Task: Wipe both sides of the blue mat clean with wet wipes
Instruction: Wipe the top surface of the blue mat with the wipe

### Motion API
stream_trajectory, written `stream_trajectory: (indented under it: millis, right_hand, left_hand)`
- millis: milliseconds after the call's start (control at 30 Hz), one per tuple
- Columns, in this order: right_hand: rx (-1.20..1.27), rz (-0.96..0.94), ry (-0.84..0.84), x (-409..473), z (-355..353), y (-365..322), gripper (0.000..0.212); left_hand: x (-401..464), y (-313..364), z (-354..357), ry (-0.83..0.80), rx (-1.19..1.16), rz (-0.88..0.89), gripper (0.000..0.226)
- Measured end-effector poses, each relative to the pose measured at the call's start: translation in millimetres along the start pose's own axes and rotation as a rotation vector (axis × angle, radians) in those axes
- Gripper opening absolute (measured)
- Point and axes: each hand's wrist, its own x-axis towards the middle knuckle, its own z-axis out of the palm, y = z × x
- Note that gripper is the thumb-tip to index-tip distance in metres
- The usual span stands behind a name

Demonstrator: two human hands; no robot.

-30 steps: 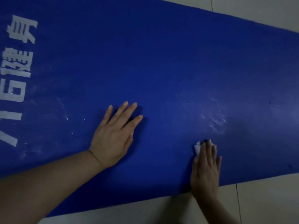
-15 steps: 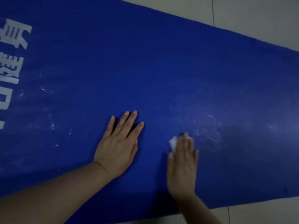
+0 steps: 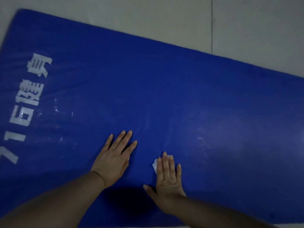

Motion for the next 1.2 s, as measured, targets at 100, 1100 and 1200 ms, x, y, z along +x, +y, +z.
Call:
stream_trajectory:
  millis: [100, 1100, 1200]
  right_hand:
    - [0.052, -0.007, -0.006, 1.1, -4.4, -2.6, 0.101]
    - [-0.054, -0.024, 0.224, -4.3, 0.8, -3.0, 0.081]
    - [0.036, 0.012, 0.283, -0.5, 6.9, -3.9, 0.074]
  left_hand:
    - [0.7, 1.7, -16.7, -0.103, -0.012, -0.003, 0.07]
    - [24.9, -73.7, -6.4, 0.117, 0.011, -0.113, 0.07]
    - [25.3, -74.4, -3.9, 0.197, -0.004, -0.101, 0.068]
